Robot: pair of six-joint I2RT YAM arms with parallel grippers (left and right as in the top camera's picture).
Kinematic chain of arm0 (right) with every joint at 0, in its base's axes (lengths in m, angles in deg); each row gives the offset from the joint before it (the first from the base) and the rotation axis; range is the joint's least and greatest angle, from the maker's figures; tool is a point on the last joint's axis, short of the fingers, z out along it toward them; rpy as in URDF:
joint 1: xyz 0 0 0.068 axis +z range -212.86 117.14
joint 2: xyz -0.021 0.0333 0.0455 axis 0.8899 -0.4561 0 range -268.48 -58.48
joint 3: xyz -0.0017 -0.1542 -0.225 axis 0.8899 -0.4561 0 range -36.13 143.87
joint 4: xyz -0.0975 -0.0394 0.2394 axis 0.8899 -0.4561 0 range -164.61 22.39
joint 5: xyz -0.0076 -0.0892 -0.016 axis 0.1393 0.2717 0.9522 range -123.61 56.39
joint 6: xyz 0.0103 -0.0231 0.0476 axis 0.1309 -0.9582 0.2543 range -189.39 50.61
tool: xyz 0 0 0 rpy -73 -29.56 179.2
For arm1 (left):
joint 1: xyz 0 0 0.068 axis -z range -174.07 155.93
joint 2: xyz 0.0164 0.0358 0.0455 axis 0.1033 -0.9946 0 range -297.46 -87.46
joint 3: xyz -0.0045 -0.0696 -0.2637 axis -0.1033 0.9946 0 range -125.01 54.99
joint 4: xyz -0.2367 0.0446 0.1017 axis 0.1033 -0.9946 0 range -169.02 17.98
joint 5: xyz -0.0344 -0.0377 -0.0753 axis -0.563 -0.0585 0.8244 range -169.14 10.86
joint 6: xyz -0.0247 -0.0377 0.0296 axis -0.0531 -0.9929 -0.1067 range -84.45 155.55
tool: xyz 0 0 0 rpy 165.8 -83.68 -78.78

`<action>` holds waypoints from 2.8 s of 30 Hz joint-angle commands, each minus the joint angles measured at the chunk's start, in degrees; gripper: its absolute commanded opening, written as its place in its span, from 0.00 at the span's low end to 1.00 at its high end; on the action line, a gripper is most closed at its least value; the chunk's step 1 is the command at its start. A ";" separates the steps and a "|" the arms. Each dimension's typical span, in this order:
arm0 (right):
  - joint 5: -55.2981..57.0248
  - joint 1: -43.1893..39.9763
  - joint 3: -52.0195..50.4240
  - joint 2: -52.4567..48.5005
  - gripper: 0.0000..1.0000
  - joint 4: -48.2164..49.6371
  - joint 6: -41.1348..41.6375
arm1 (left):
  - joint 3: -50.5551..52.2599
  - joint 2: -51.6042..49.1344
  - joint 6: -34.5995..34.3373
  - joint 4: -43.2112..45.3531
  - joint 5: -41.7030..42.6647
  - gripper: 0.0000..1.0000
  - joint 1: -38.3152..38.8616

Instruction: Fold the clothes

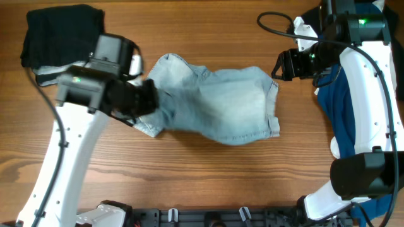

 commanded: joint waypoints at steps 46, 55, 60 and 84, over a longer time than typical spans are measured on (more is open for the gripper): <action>-4.98 3.63 -0.39 -10.10 0.74 17.92 2.43 | 1.86 -16.48 -3.56 44.30 -23.26 0.04 -20.46; -5.90 5.16 -0.39 -10.47 0.76 20.20 3.96 | -3.39 -13.14 0.22 42.27 -27.69 0.04 -19.23; -7.45 5.20 -0.39 -12.00 0.76 20.90 3.96 | -5.68 -8.68 2.38 36.13 -35.69 0.04 -16.46; -26.51 -0.57 -0.39 -13.31 0.63 34.97 21.88 | -8.20 -8.00 -6.93 57.53 -18.95 0.04 14.45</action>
